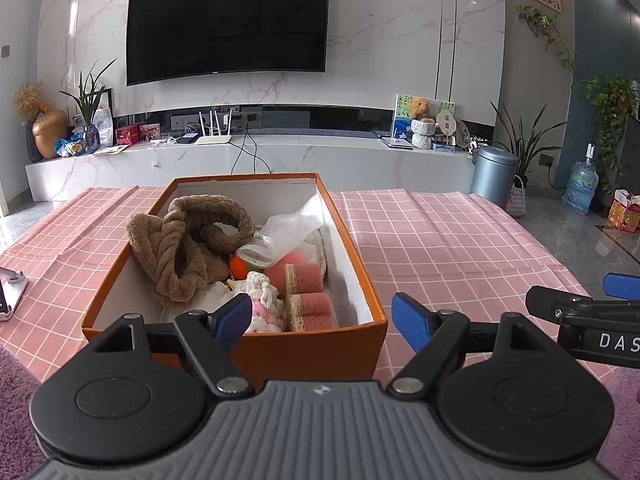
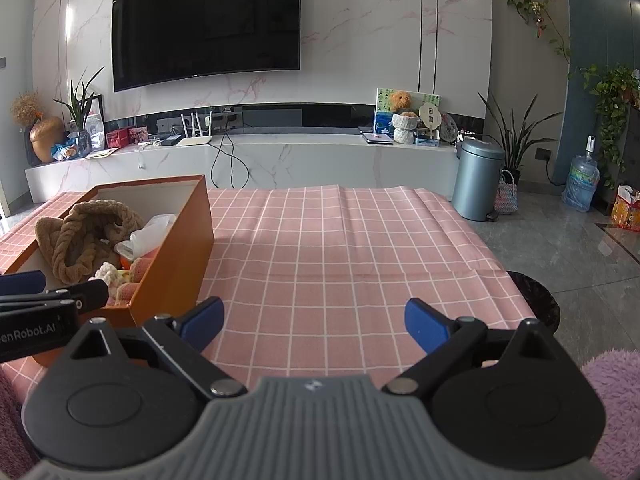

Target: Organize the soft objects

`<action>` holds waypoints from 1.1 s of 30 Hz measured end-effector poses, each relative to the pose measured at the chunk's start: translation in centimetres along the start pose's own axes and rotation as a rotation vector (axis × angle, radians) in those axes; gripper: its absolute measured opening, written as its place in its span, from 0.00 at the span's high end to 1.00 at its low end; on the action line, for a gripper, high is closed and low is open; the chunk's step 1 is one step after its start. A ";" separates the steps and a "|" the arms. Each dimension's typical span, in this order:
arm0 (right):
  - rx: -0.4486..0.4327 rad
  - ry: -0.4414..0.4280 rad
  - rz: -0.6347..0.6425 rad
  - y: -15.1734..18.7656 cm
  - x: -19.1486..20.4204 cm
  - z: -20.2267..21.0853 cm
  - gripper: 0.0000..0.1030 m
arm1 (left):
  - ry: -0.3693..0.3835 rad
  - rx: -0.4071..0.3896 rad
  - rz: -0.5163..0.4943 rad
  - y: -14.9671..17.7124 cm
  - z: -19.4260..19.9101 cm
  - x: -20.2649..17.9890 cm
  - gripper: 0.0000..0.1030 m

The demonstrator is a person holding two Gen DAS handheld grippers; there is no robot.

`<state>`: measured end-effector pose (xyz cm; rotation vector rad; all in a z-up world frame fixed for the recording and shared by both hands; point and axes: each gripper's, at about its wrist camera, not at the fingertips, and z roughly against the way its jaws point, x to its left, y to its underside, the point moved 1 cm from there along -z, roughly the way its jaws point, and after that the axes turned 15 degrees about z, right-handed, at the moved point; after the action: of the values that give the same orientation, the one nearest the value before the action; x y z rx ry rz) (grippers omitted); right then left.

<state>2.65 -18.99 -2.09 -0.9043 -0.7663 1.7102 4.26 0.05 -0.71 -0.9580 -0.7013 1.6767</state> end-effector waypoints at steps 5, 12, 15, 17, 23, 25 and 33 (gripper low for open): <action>0.001 0.001 -0.001 0.0 0.0 0.0 0.07 | 0.004 0.001 0.011 0.0 0.0 0.0 0.10; 0.000 0.000 -0.001 0.0 0.0 0.0 0.07 | 0.006 0.005 0.022 0.0 0.0 0.2 0.09; 0.000 0.000 -0.001 0.0 0.0 0.0 0.07 | 0.003 0.007 0.023 0.0 0.0 0.2 0.09; 0.000 0.000 -0.002 0.0 0.0 -0.1 0.07 | 0.003 0.007 0.023 0.0 0.0 0.2 0.09; 0.003 -0.001 -0.005 0.2 0.1 -0.1 0.07 | 0.003 0.007 0.023 0.0 0.0 0.2 0.10; 0.005 -0.001 -0.006 0.2 0.1 -0.1 0.07 | 0.000 0.007 0.022 0.0 0.0 0.2 0.10; 0.005 -0.002 -0.007 0.2 0.1 -0.1 0.07 | 0.000 0.007 0.021 0.0 0.0 0.2 0.09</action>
<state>2.65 -18.91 -2.31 -0.8961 -0.7652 1.7067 4.21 0.25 -0.79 -0.9631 -0.6878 1.6963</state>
